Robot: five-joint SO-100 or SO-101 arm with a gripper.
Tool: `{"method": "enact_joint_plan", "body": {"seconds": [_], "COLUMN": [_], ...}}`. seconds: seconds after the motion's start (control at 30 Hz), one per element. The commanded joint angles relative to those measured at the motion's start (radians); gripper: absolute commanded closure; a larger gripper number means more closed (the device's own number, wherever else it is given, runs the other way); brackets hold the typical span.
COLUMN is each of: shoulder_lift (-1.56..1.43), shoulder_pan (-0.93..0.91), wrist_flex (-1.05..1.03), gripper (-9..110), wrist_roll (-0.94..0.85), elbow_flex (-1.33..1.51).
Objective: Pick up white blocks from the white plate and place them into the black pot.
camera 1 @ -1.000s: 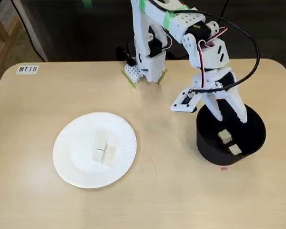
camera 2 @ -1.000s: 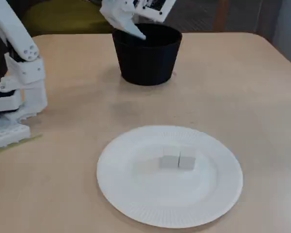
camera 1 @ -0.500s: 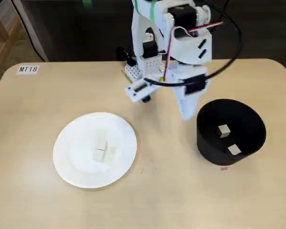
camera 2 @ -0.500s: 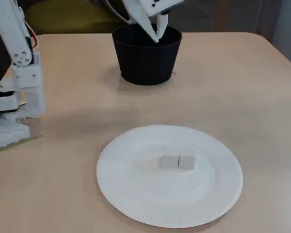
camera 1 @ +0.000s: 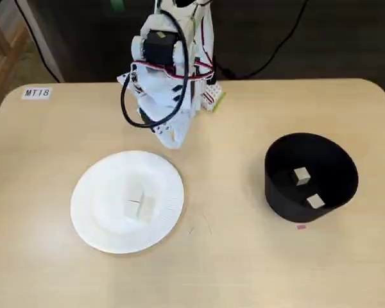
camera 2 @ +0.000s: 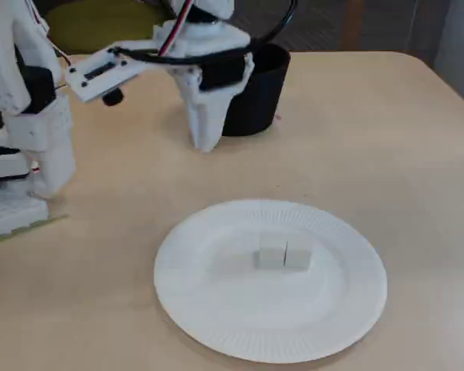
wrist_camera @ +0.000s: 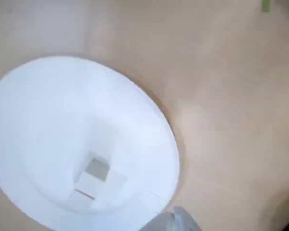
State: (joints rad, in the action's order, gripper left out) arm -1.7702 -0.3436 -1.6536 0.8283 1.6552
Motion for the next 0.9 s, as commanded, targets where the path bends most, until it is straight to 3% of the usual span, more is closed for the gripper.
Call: {"method": "enact_joint_plan", "body": {"seconds": [0.0, 0.2, 0.5, 0.87], "shoulder_lift": [-0.041, 0.02, 0.13, 0.202], "shoulder_pan": [-0.058, -0.077, -0.064, -0.063], "wrist_flex": [-0.008, -0.008, -0.008, -0.008], "gripper": [104, 99, 88, 84], "wrist_roll": [0.114, 0.207, 0.183, 0.37], "elbow_flex": [0.003, -0.026, -0.075, -0.175]}}
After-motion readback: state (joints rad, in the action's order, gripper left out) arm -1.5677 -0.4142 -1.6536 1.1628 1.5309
